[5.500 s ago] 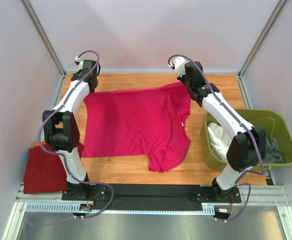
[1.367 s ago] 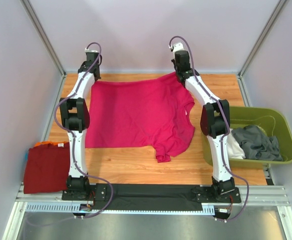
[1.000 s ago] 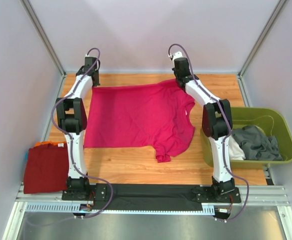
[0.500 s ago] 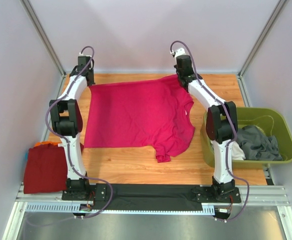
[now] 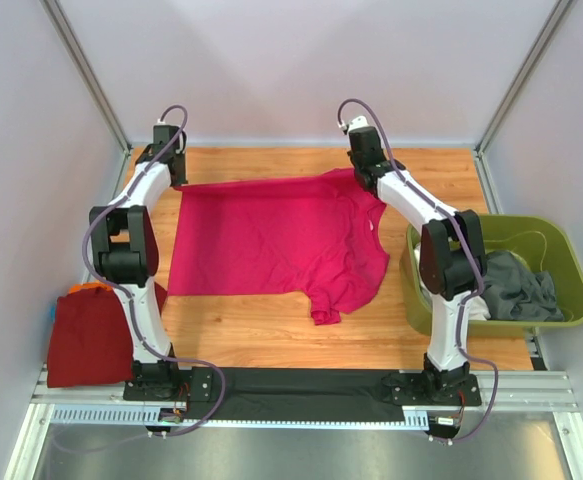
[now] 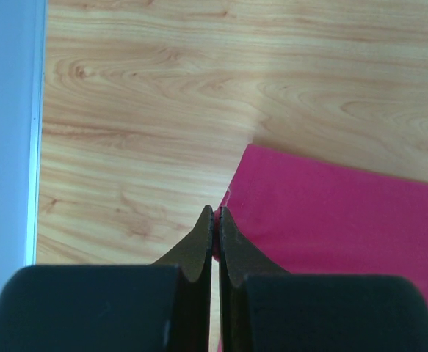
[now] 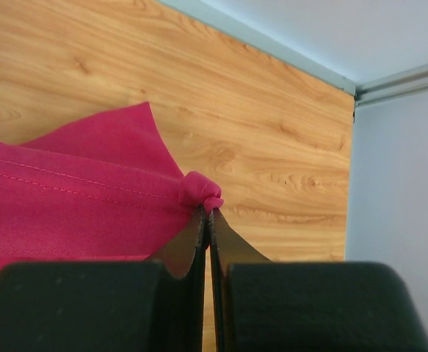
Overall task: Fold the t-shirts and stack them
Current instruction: Fold the tshirt
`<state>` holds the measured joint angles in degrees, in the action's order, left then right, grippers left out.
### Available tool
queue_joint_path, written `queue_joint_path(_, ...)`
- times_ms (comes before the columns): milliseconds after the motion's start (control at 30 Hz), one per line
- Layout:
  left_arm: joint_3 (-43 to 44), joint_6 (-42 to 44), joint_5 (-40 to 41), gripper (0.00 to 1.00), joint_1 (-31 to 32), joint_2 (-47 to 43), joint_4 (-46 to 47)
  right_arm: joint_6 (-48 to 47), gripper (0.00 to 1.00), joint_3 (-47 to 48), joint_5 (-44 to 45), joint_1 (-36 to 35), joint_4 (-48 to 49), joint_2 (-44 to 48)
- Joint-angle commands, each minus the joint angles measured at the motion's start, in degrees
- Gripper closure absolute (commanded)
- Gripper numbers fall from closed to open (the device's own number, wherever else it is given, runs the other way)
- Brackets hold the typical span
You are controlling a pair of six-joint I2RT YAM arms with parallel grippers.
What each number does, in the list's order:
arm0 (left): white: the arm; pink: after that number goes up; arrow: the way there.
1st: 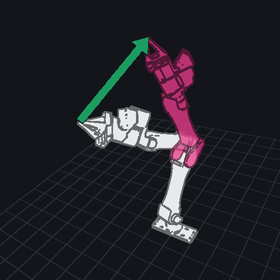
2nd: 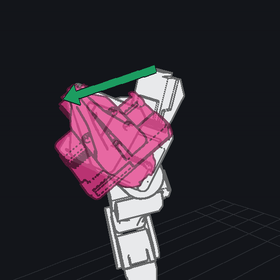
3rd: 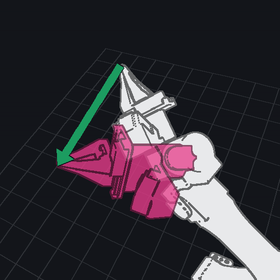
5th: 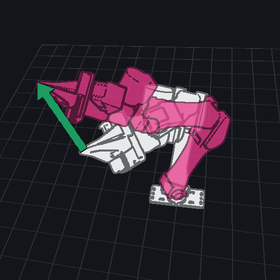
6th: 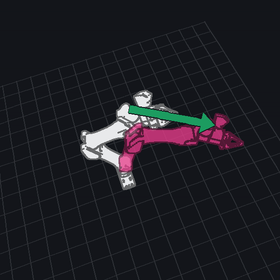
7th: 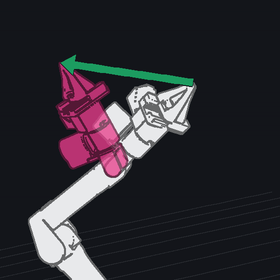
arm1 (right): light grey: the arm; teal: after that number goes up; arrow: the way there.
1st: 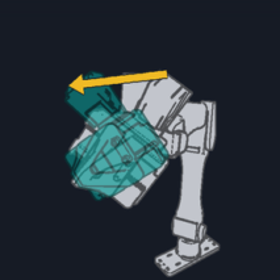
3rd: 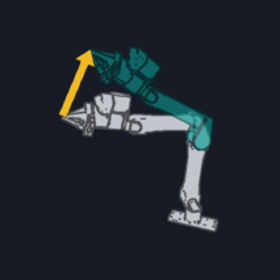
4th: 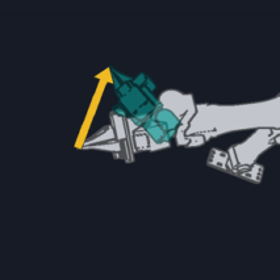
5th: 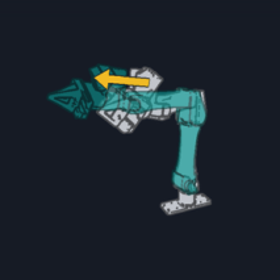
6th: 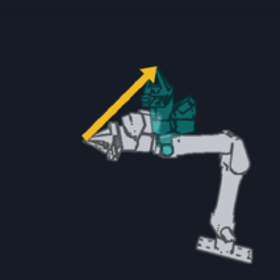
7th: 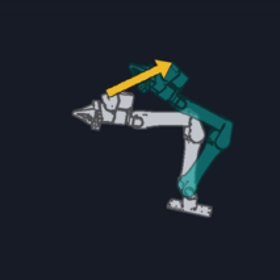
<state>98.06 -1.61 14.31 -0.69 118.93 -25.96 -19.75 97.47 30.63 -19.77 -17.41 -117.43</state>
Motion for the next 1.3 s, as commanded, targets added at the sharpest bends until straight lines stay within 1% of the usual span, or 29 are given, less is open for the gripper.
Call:
queue_joint_path(0,-2.2,1.5,1.7,1.0,-0.5,-4.8,2.7,3.3,1.0,-1.9,2.9,0.4,-2.2,4.5)
queue_joint_path(33,-2.8,2.6,1.8,1.0,-0.5,-5.2,2.8,4.0,1.0,-2.3,2.8,0.4,-3.8,4.8)
queue_joint_path(200,-7.2,2.5,1.1,1.0,-0.5,-7.1,3.5,7.9,1.0,-4.2,2.4,-0.2,-8.2,6.3)
queue_joint_path(333,-10.1,2.3,1.0,1.0,-0.5,-8.0,4.2,10.6,1.0,-4.6,0.6,-0.4,-14.4,6.1)
queue_joint_path(667,-16.3,2.4,2.0,1.0,-0.3,-10.7,4.7,13.9,1.0,-9.1,-2.9,-1.9,-17.7,8.3)
queue_joint_path(1267,-17.7,2.7,2.7,1.0,0.2,-10.9,3.7,19.4,1.0,-7.8,-5.4,-1.9,-25.6,7.8)
